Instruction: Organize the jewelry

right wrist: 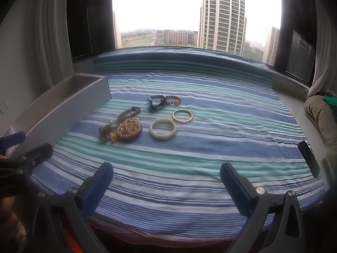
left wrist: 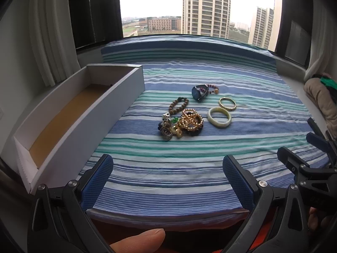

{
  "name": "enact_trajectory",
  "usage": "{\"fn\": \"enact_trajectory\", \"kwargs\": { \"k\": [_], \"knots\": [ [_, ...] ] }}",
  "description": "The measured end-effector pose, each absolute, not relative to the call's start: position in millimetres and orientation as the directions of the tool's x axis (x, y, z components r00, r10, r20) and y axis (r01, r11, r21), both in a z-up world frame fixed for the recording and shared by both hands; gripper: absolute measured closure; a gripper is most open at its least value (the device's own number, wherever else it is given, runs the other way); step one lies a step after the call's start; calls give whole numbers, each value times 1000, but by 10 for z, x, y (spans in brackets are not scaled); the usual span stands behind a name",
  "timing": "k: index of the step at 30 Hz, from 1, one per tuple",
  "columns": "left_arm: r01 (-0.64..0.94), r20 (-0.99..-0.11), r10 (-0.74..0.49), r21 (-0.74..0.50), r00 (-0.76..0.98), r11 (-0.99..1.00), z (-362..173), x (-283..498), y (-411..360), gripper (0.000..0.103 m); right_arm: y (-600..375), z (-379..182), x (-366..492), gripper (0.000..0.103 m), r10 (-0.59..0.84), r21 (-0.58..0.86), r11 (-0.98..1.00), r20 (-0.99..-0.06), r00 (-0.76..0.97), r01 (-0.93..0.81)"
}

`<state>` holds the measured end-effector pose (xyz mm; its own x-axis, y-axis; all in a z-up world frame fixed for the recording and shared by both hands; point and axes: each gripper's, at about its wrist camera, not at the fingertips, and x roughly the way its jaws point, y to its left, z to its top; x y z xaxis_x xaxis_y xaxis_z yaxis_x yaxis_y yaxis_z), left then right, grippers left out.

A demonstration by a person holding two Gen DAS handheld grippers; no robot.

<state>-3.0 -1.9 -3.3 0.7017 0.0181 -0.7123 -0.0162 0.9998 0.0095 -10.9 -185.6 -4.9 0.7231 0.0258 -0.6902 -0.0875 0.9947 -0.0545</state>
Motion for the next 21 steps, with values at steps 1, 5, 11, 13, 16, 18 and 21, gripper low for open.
{"fn": "enact_trajectory", "kwargs": {
  "k": [1, 5, 11, 13, 16, 18, 21],
  "knots": [
    [-14, -712, 18, 11, 702, 1000, -32, -30, -23, 0, -1852, -47, -106, 0, 26, -55, 995, -690, 724, -88],
    [-9, -712, 16, 14, 702, 1000, -49, -31, -38, 0, -1836, -59, -92, 0, 27, -56, 994, -692, 722, -91],
    [-11, -719, 16, 11, 694, 1000, -73, -17, -43, 0, -1821, -101, -81, 0, 28, -59, 994, -703, 710, -98],
    [-14, -718, 18, 12, 696, 1000, -74, -20, -37, 0, -1821, -99, -83, 0, 29, -57, 994, -702, 712, -96],
    [-20, -715, 24, 14, 699, 1000, -69, -24, -24, 0, -1827, -102, -81, 0, 29, -55, 994, -702, 712, -95],
    [-24, -714, 26, 13, 700, 1000, -73, -29, -9, 0, -1829, -105, -86, 0, 30, -55, 994, -704, 709, -96],
    [-28, -717, 26, 9, 696, 1000, -85, -25, 2, 0, -1825, -118, -87, 0, 31, -53, 994, -708, 706, -97]
  ]
}}
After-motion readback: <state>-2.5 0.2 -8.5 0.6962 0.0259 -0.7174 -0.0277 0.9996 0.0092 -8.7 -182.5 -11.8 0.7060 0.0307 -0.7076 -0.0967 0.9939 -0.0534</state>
